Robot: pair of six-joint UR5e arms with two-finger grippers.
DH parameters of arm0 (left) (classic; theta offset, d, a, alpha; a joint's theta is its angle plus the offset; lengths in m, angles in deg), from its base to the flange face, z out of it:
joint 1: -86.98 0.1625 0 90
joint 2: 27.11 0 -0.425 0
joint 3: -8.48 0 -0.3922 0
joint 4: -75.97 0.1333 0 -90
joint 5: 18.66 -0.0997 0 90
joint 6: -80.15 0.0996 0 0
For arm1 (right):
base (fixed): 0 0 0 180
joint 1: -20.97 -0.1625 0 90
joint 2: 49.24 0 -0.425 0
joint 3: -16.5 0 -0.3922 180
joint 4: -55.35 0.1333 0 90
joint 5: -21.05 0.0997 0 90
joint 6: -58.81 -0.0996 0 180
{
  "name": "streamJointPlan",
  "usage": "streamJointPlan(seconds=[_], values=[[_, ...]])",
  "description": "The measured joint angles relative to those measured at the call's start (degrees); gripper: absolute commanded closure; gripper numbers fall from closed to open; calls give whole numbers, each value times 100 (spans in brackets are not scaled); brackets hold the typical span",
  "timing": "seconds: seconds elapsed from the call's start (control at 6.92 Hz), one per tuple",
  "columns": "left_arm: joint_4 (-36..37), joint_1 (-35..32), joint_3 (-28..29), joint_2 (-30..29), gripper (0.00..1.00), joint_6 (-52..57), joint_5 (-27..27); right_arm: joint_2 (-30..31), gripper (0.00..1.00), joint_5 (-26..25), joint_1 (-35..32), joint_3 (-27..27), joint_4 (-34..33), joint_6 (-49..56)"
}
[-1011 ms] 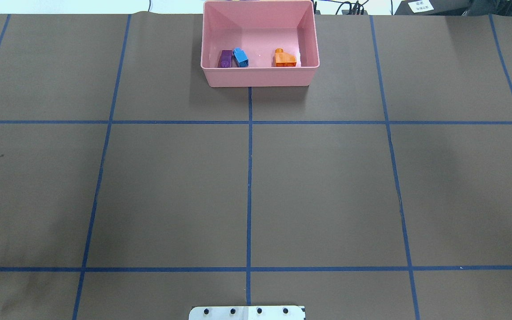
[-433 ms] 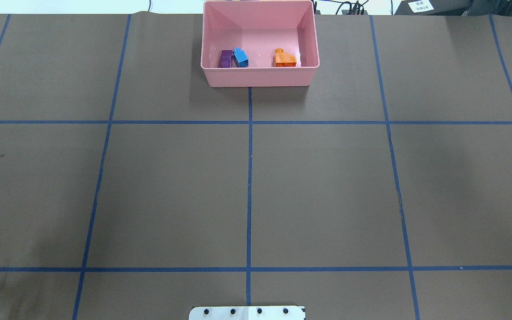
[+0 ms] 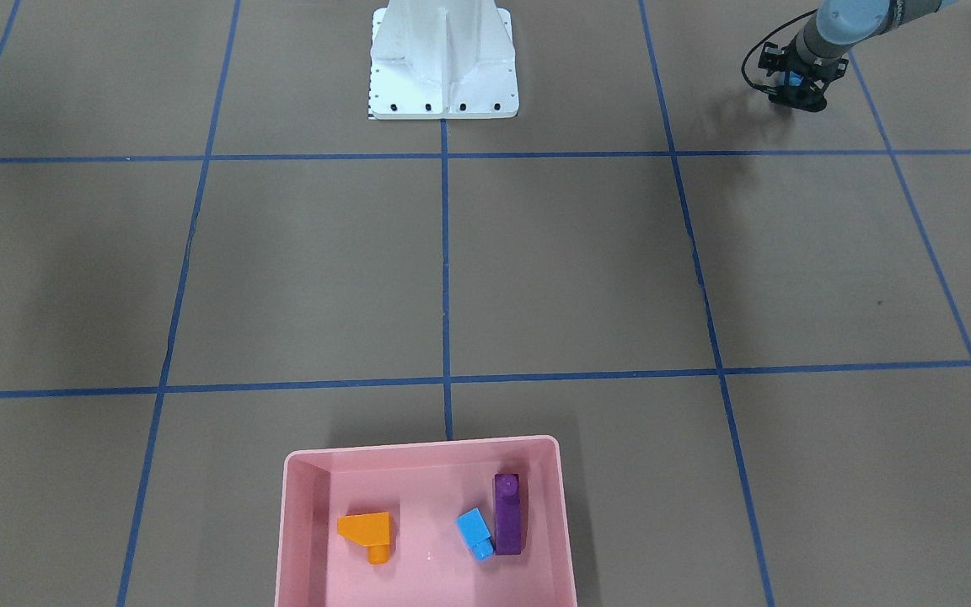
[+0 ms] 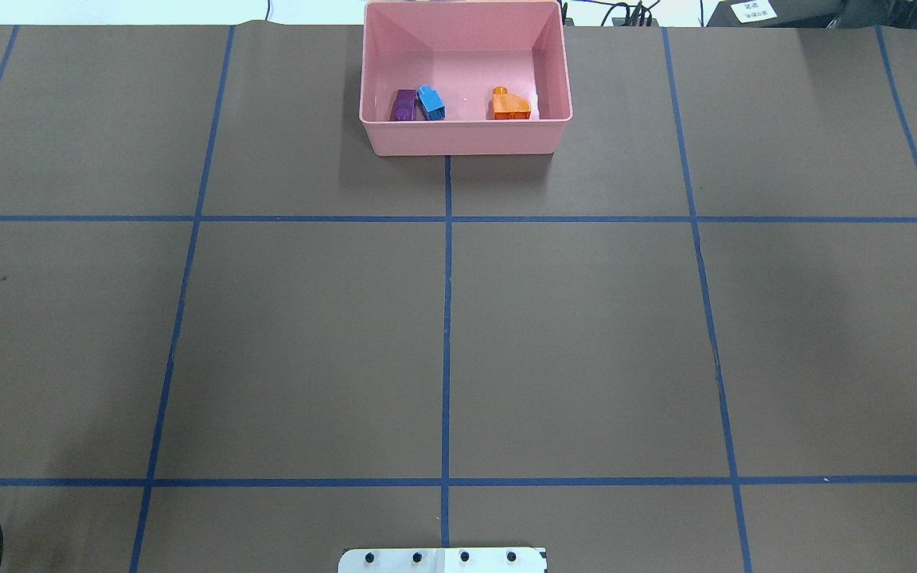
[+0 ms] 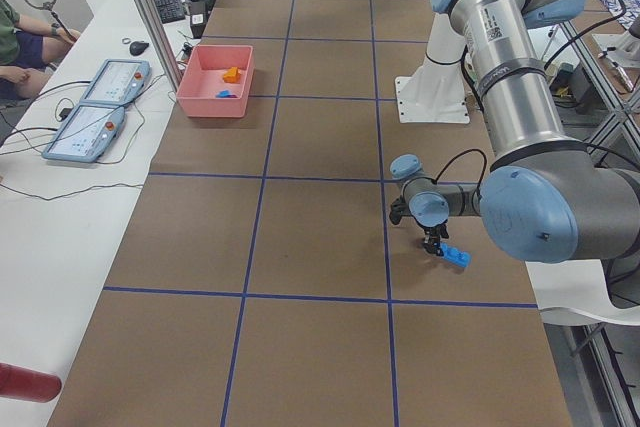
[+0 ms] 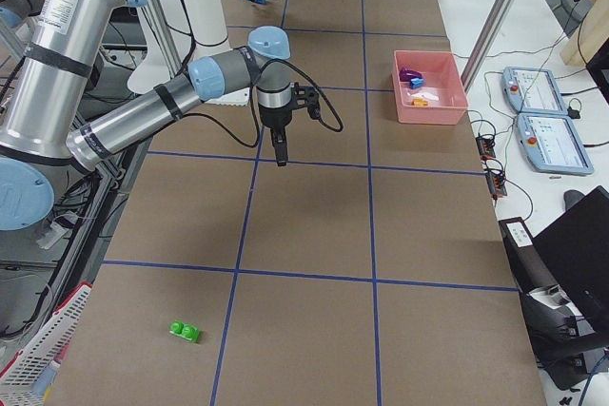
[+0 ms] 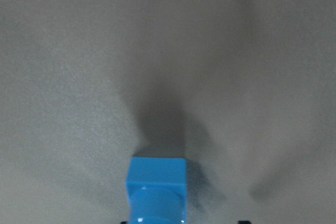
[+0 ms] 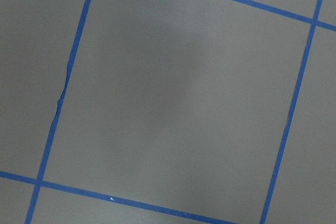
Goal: Put all blocks into box
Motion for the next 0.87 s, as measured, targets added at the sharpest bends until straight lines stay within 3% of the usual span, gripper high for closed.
streamJointPlan(seconds=[0.14,0.43,0.58,0.87], values=[[0,10,38,0,41,1,-4,-10,1,4,-6,-3,0,0],[1,15,63,0,87,4,-10,-21,1,6,-21,-6,0,0],[1,15,62,0,100,5,-12,-23,1,7,-26,-6,0,0],[-4,9,-22,5,100,4,-34,-27,1,7,-36,-6,0,0]])
